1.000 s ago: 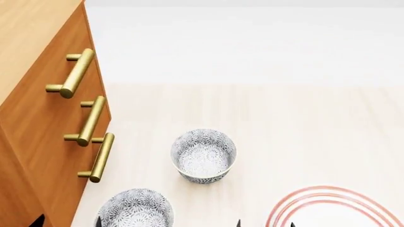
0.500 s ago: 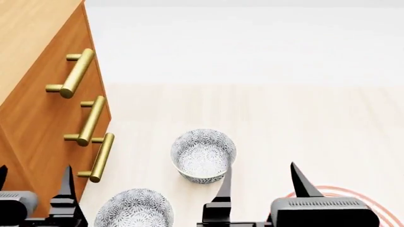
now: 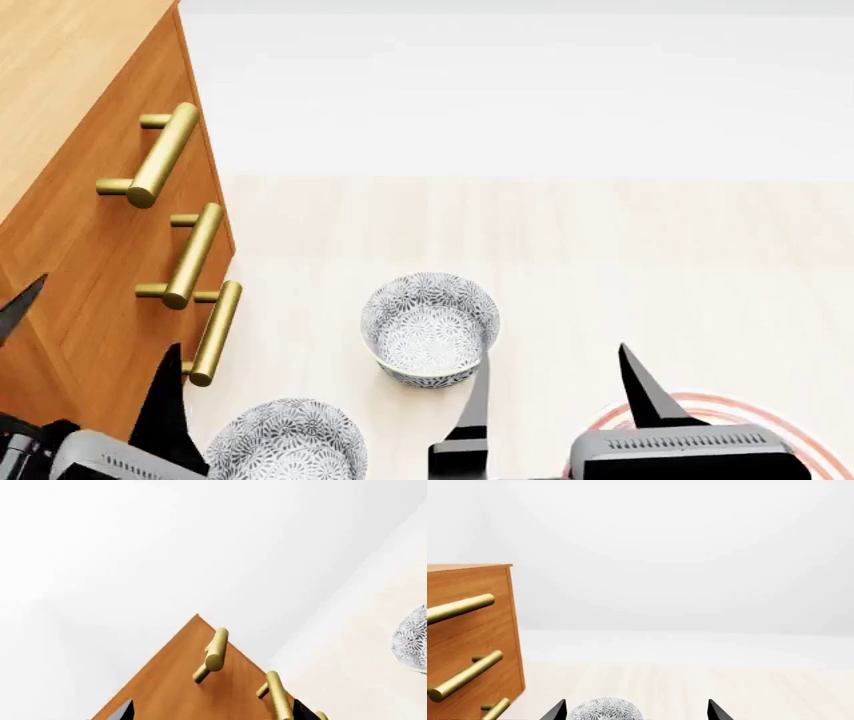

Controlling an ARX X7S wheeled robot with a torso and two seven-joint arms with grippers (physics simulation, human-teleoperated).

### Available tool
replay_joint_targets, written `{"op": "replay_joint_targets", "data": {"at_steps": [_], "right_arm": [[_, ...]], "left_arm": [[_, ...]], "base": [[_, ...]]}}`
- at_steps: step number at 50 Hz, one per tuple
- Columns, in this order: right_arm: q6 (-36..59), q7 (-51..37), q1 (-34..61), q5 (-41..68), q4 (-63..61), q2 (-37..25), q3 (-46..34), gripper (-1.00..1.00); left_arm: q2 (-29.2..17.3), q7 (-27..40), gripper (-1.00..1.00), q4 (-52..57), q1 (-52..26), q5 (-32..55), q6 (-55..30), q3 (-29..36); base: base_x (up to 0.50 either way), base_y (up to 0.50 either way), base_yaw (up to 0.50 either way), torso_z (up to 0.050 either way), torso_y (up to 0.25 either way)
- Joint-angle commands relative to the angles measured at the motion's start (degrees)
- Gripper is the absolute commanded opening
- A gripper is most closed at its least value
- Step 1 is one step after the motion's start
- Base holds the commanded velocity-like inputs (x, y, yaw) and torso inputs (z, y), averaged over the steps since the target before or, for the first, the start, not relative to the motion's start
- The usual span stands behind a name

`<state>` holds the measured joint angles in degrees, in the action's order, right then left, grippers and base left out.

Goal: Open the top drawer of the cabinet.

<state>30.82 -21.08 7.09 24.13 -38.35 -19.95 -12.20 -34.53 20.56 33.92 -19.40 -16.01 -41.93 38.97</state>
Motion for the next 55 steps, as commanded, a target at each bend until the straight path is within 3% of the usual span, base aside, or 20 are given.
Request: {"op": "replay_joint_targets", "data": {"at_steps": [1, 27, 44, 55], "right_arm": [[-1.2, 0.2, -0.4, -0.5, 0.9, -0.4, -0.3, 1.0], [-3.6, 0.4, -1.3, -1.3, 3.2, -0.7, -0.9, 1.0], [-4.8, -0.1, -2.2, -2.2, 3.0, -1.4, -1.0, 1.0], [-4.9, -0.2, -2.5, -1.3, 2.0, -2.3, 0.2, 1.0]], "left_arm": [[-5.2, -1.1, 1.0, -4.8, -5.6, -19.0, -4.0, 15.5], [-3.4, -3.4, 1.0, -10.7, -10.0, -20.4, -3.8, 17.0], [4.4, -5.1, 1.0, -31.7, -22.6, -23.6, -2.2, 21.2], [7.4, -3.3, 1.0, -41.0, -24.8, -19.3, 2.1, 19.5]], "base": [[0.0, 0.0, 0.0, 0.0, 0.0], [0.0, 0.0, 0.0, 0.0, 0.0], [0.0, 0.0, 0.0, 0.0, 0.0], [0.0, 0.0, 0.0, 0.0, 0.0]]}}
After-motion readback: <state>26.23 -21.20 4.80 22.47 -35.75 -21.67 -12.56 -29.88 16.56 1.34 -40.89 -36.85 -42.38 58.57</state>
